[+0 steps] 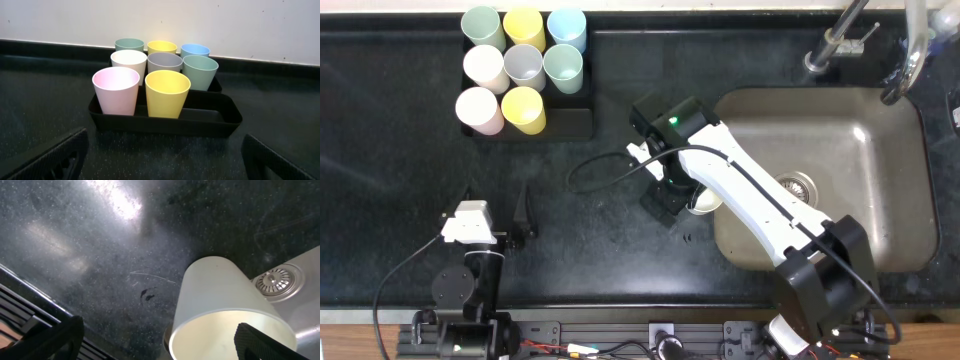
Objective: Store Cups
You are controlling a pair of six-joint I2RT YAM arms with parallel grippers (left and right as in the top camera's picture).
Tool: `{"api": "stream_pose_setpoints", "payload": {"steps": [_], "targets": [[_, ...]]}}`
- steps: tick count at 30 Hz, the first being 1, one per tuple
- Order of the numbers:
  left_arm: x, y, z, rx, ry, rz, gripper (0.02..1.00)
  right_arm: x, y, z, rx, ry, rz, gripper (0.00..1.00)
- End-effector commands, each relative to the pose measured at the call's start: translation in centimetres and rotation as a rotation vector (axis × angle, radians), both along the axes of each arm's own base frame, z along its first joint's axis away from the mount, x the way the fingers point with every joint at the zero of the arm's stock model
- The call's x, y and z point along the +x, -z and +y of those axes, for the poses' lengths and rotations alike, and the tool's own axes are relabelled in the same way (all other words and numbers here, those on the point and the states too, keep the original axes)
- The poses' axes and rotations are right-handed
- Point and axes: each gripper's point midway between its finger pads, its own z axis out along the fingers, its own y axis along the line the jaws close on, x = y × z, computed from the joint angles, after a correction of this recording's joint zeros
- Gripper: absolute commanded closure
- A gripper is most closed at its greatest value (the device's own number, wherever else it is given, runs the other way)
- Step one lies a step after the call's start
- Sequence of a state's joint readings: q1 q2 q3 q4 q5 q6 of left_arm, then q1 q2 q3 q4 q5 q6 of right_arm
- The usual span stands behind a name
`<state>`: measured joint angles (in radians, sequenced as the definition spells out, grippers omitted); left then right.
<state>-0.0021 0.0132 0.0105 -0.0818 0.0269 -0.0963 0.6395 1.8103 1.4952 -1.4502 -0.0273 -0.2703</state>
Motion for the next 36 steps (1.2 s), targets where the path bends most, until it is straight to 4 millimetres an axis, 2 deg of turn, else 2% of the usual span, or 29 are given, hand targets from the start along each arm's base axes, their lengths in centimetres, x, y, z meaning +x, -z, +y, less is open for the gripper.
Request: {"api": "stream_pose_setpoints", "payload": {"steps": [1, 6, 12, 14, 15, 18, 19, 27, 30, 33, 36], "targets": [[-0.1, -0.1, -0.1, 0.021, 0.007, -0.007, 0.018, 0.0, 0.2, 1.1, 0.042, -0.021, 0.007, 0.047], [-0.1, -0.1, -0.1, 0.021, 0.007, -0.007, 0.018, -0.3, 1.5, 0.9, 0.036, -0.028, 0.016, 0.049], [-0.1, -0.1, -0.1, 0.021, 0.007, -0.007, 0.018, -0.7, 1.8, 0.6, 0.027, -0.027, 0.028, 0.062], [-0.1, -0.1, -0.1, 0.021, 0.007, -0.007, 0.018, -0.7, 1.8, 0.6, 0.026, -0.027, 0.029, 0.156], [-0.1, -0.1, -0.1, 0.021, 0.007, -0.007, 0.020, -0.7, 1.8, 0.6, 0.025, -0.027, 0.030, 0.266], [-0.1, -0.1, -0.1, 0.021, 0.007, -0.007, 0.018, -0.8, 1.8, 0.5, 0.023, -0.027, 0.033, 0.879], [-0.1, -0.1, -0.1, 0.021, 0.007, -0.007, 0.018, -0.8, 1.8, 0.5, 0.022, -0.027, 0.034, 0.958], [-0.1, -0.1, -0.1, 0.021, 0.007, -0.007, 0.020, -1.2, 1.8, 1.0, 0.022, -0.047, 0.034, 0.958], [-0.1, -0.1, -0.1, 0.021, 0.007, -0.007, 0.018, -1.6, 1.0, 1.7, 0.023, -0.075, 0.030, 0.956], [-0.1, -0.1, -0.1, 0.021, 0.007, -0.007, 0.020, -1.5, -1.9, 3.3, 0.047, -0.113, -0.004, 0.958], [-0.1, -0.1, -0.1, 0.021, 0.007, -0.007, 0.018, -0.1, -6.6, 5.4, 0.111, -0.144, -0.107, 0.958]]}}
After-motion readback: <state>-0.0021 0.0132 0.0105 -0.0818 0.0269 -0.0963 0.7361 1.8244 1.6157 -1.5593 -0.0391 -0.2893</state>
